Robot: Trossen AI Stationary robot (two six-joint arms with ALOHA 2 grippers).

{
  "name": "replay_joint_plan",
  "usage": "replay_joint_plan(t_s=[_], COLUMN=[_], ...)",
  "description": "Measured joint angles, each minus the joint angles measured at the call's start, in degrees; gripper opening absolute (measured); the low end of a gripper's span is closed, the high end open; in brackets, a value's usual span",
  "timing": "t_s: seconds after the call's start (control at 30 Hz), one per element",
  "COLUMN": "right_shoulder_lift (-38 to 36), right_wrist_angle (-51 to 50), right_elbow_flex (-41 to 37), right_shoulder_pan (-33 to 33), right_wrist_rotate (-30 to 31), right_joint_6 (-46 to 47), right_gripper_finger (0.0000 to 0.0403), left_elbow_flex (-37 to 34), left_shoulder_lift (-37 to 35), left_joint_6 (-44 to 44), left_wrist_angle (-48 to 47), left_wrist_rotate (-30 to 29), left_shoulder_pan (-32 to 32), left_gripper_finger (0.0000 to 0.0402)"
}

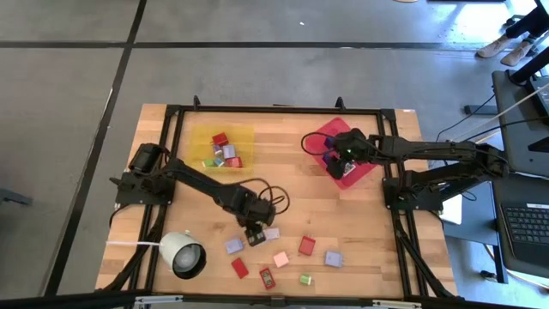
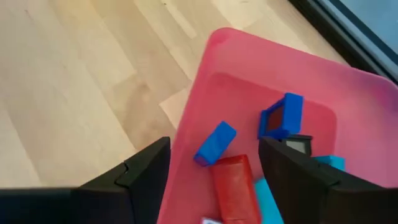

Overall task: Pick & Place Office items
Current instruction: Put the white digital clock into the pink bin

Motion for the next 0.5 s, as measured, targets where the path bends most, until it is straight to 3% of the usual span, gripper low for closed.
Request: replay_joint_plan(t_s=[0.17,0.37,0.5], right_shoulder_lift=[0.0,0.0,0.0], right_wrist_angle=[0.04,0.04,0.07], right_elbow_flex=[0.0,0.0,0.0], right_shoulder_pan=[1.41,2.31,2.33], right_wrist_rotate=[0.02,0.03,0.06], right_joint_6=[0.87,2.35,2.34], right_gripper_finger=[0.0249,0.0249,0.0249], left_elbow_flex=[0.0,0.0,0.0], left_shoulder_lift=[0.0,-0.07,-0.09], left_joint_6=[-9.18,-15.56,-16.06], left_wrist_angle=[-5.54,-5.88,-5.88], left_wrist_rotate=[2.24,2.32,-1.11], left_shoulder_pan=[-4.4,-10.13,-11.99], left_gripper_finger=[0.0187,0.0188,0.0198])
